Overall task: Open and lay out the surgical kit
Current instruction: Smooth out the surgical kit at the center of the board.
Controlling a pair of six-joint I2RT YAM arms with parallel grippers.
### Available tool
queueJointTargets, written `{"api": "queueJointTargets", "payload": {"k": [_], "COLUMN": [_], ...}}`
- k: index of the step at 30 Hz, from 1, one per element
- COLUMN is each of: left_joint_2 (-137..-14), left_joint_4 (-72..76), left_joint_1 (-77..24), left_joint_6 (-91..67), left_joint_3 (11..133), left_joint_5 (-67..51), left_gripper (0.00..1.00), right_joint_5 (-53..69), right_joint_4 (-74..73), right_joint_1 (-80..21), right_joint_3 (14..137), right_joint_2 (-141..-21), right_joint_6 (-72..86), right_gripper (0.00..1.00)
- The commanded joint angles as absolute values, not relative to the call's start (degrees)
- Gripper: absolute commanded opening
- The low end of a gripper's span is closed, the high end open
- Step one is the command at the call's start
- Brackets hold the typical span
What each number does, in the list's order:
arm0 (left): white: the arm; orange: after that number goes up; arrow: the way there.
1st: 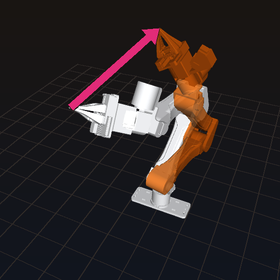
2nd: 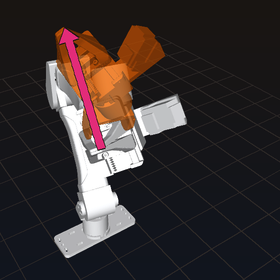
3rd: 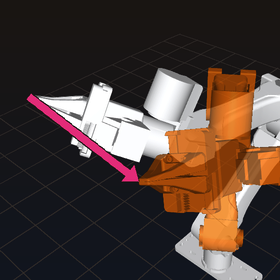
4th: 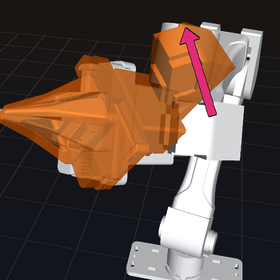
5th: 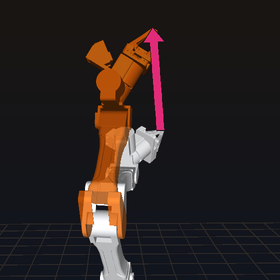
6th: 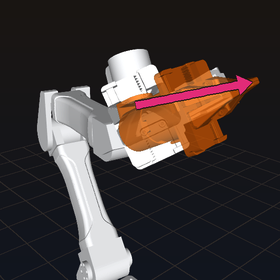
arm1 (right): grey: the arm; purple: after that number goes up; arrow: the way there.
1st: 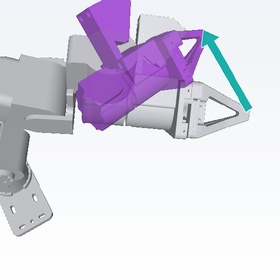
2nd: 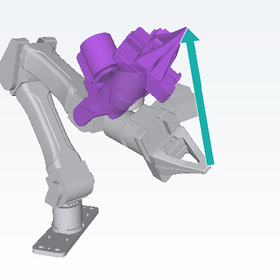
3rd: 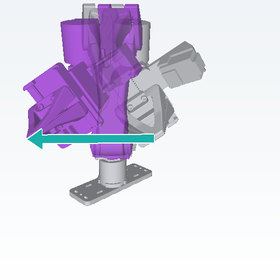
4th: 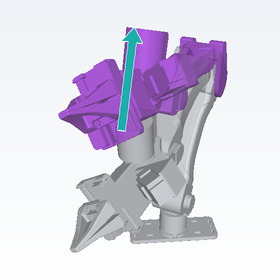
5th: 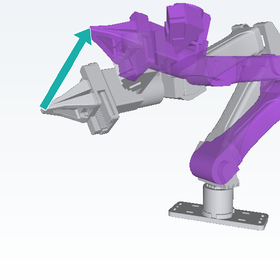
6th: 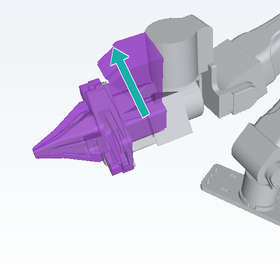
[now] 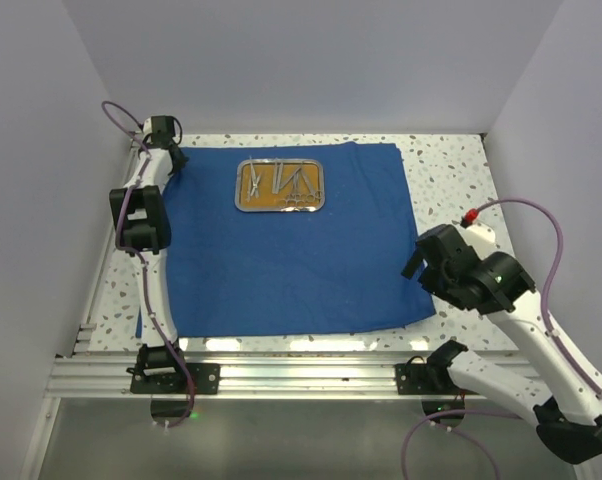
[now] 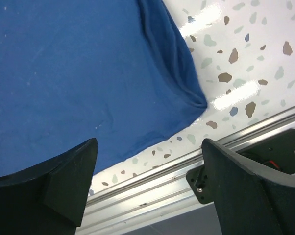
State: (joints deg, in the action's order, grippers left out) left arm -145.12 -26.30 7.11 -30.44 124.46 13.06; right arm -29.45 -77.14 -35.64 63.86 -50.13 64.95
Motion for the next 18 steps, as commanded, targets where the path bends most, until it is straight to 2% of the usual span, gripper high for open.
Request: {"api": "queueJointTargets", "payload": {"k": [1,6,8,9,11,12,13,18], "left_joint_2": [-142.6,-141.2,-140.6,-139.6,-137.6,-135.4,-134.4,-128.7], "left_joint_4": [-25.6,-25.3,-25.2,-24.9,-22.9,-22.1,-21.5,-22.2], "left_joint_1": [8.0,7.6,7.3,7.1,6.5,6.2,5.9,2.6], "left_joint_6": [-29.8,-28.7,-27.1,-26.3,-24.1,-23.6,-22.9,-21.8], "left_joint_3": [123.1,122.3,122.2,122.0,119.7,118.8,117.9,117.9], "left_joint_5": [11.6,9.9,6.5,5.0,1.9,1.3,1.1,1.5], "left_gripper": [0.00,0.00,0.00,0.24,0.65,0.96,0.99,0.99], "right_joint_5": [-27.1,-23.3,-23.6,-24.0,-24.5,-24.9,-25.0,-26.8], "right_joint_4": [-71.1,-61.2,-56.8,-55.4,-52.3,-51.6,-51.2,-48.3], "right_joint_1": [-35.8,-35.7,-35.8,-35.7,-35.6,-35.7,-35.7,-35.4], "right_joint_3": [66.3,70.5,72.5,73.5,75.8,78.8,80.3,86.6], "right_joint_2": [-55.9,-71.4,-73.7,-75.9,-78.2,-80.5,-81.7,-86.5], "right_joint_6": [54.4,48.3,45.0,44.0,39.9,38.4,37.3,30.9], "right_gripper": [0.88,0.88,0.87,0.92,0.98,0.98,0.98,0.98]}}
